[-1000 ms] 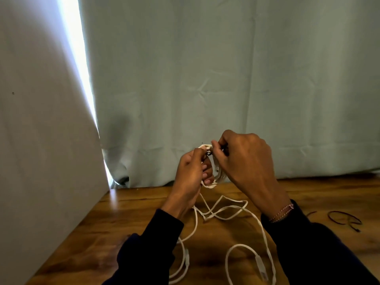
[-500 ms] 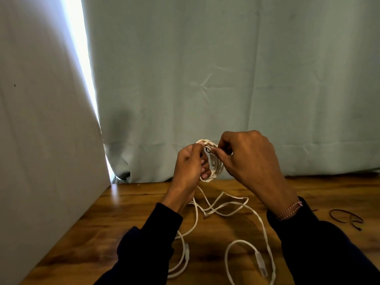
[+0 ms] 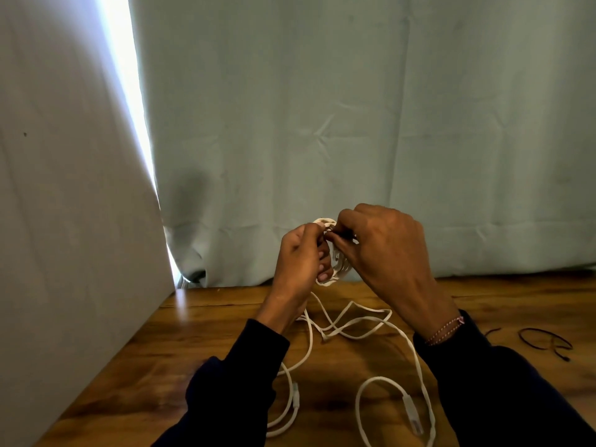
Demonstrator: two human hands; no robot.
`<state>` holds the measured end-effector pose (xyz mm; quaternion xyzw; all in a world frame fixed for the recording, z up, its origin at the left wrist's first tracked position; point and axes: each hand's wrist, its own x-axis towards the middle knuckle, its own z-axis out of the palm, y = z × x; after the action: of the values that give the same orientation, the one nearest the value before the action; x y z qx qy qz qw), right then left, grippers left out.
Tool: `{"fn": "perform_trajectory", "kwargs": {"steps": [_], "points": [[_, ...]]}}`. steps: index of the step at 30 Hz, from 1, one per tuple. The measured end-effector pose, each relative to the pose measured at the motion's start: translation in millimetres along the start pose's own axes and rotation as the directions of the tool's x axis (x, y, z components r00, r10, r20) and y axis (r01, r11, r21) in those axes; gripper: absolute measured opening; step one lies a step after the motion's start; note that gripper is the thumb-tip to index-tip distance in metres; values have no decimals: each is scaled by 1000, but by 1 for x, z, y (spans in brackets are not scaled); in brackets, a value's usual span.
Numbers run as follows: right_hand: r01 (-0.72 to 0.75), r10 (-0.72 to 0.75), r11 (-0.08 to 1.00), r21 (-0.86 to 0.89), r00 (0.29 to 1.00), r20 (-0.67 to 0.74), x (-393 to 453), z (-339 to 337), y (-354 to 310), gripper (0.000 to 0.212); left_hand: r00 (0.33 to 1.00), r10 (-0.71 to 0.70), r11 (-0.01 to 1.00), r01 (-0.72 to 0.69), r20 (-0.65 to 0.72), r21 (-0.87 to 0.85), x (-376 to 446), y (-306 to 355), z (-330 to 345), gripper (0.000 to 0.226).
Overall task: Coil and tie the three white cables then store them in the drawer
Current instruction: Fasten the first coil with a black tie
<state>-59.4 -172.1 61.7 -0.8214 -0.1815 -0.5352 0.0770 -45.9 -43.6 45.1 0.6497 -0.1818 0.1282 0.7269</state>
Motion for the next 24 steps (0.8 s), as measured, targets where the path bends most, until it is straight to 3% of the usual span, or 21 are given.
{"fn": "perform_trajectory", "kwargs": {"steps": [9,13,19,24], "points": [[74,-75,997,-10,993,-86,0,0,1,15,1000,1,999,0,2,-39,-2,3,0,36],[176,-174,979,102,984,-32,-1,4,7,12,1000,24,1000,-24,-8,-4,-2,2,-1,36],[218,-226,939,267,974,0,0,8,16,17,998,62,997,-63,15,44,0,-2,-2,36],[218,-218,947,238,976,-24,-4,12,14,16,999,41,999,-41,9,-16,3,-4,-5,42]]}}
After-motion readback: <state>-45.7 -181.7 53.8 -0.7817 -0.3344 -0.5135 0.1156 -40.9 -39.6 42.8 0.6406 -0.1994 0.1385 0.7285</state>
